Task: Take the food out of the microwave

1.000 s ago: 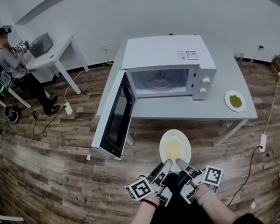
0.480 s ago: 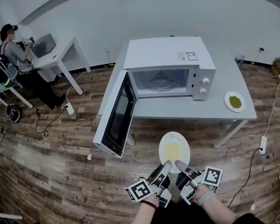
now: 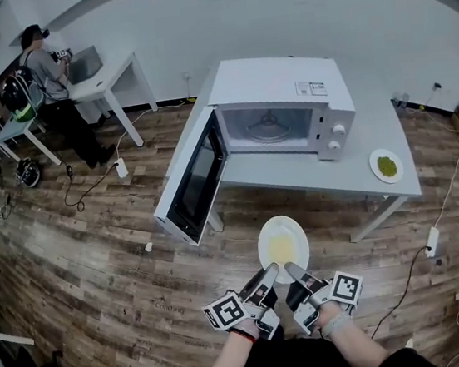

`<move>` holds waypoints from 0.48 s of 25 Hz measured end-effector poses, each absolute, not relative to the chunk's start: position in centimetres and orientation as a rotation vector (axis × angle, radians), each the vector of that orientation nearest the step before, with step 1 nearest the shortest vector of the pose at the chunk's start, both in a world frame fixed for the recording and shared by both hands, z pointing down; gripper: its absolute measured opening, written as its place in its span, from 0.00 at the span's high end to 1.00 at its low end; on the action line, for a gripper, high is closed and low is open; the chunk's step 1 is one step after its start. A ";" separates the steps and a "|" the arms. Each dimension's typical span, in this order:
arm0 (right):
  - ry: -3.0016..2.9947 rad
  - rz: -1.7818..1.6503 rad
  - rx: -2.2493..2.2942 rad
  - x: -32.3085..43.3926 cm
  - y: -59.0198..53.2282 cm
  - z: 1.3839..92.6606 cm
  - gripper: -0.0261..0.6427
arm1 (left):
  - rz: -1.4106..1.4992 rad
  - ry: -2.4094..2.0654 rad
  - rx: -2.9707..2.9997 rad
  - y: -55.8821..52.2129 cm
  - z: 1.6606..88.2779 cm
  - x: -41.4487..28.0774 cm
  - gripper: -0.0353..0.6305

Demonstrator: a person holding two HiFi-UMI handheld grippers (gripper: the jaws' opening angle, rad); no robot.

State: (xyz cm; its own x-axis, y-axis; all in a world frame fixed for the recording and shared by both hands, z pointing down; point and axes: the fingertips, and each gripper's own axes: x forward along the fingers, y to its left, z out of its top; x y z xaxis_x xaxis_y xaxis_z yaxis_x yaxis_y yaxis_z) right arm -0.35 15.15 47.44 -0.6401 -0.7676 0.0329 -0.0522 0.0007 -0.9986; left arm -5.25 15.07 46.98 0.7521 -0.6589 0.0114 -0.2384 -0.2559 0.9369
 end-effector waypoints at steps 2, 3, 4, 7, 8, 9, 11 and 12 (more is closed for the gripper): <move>1.738 -1.706 -0.843 -0.1 15.9 47.3 0.86 | -0.478 -0.693 1.826 15.9 46.6 -4.9 0.81; 1.740 -1.711 -0.841 0.1 16.2 47.2 0.86 | -0.480 -0.694 1.826 16.2 46.5 -4.7 0.81; 1.742 -1.716 -0.838 0.2 16.5 47.2 0.86 | -0.477 -0.701 1.822 16.5 46.5 -4.6 0.81; 1.741 -1.731 -0.836 0.7 17.6 47.3 0.86 | -0.487 -0.702 1.814 17.6 46.3 -4.1 0.81; 1.738 -1.736 -0.834 0.8 17.9 47.4 0.86 | -0.490 -0.701 1.814 17.9 46.2 -3.9 0.81; 1.737 -1.740 -0.831 0.9 18.2 47.4 0.86 | -0.489 -0.704 1.813 18.3 46.2 -3.9 0.81; 1.736 -1.746 -0.822 1.0 18.8 47.4 0.86 | -0.475 -0.727 1.805 18.9 46.5 -4.0 0.81; 1.737 -1.750 -0.820 1.1 19.1 47.4 0.86 | -0.466 -0.740 1.800 19.3 46.7 -4.0 0.81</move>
